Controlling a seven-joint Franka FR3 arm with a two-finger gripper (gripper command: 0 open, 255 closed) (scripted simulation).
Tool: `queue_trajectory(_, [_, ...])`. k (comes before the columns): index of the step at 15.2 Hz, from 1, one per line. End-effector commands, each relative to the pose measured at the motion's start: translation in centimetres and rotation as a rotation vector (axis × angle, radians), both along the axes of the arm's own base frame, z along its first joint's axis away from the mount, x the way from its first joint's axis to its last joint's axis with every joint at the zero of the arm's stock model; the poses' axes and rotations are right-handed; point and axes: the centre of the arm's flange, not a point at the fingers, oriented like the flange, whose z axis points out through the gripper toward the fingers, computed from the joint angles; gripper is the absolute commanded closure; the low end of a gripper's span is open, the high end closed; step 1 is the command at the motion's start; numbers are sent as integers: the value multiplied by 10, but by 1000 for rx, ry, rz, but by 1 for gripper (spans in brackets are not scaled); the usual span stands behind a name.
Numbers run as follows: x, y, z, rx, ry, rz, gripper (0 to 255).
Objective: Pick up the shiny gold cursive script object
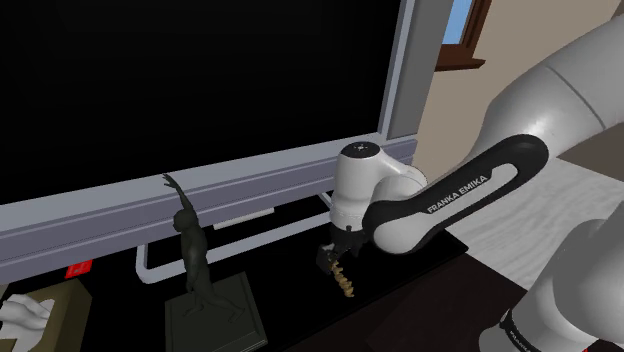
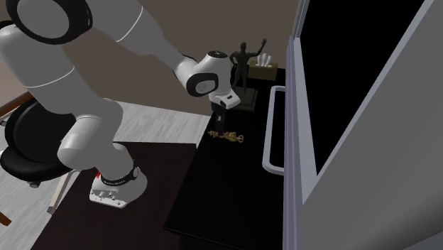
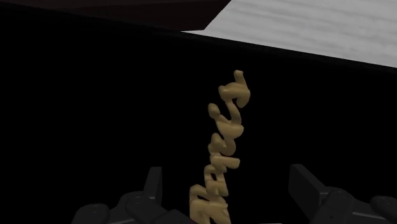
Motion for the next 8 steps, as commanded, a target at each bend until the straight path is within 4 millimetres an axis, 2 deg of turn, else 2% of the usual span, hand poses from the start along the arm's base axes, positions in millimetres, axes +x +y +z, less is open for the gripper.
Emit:
queue_trajectory(1, [0, 3, -9, 1, 0, -3, 0])
queue_trajectory(6, [0, 3, -39, 1, 0, -3, 0])
queue_trajectory(8, [0, 3, -39, 1, 0, -3, 0])
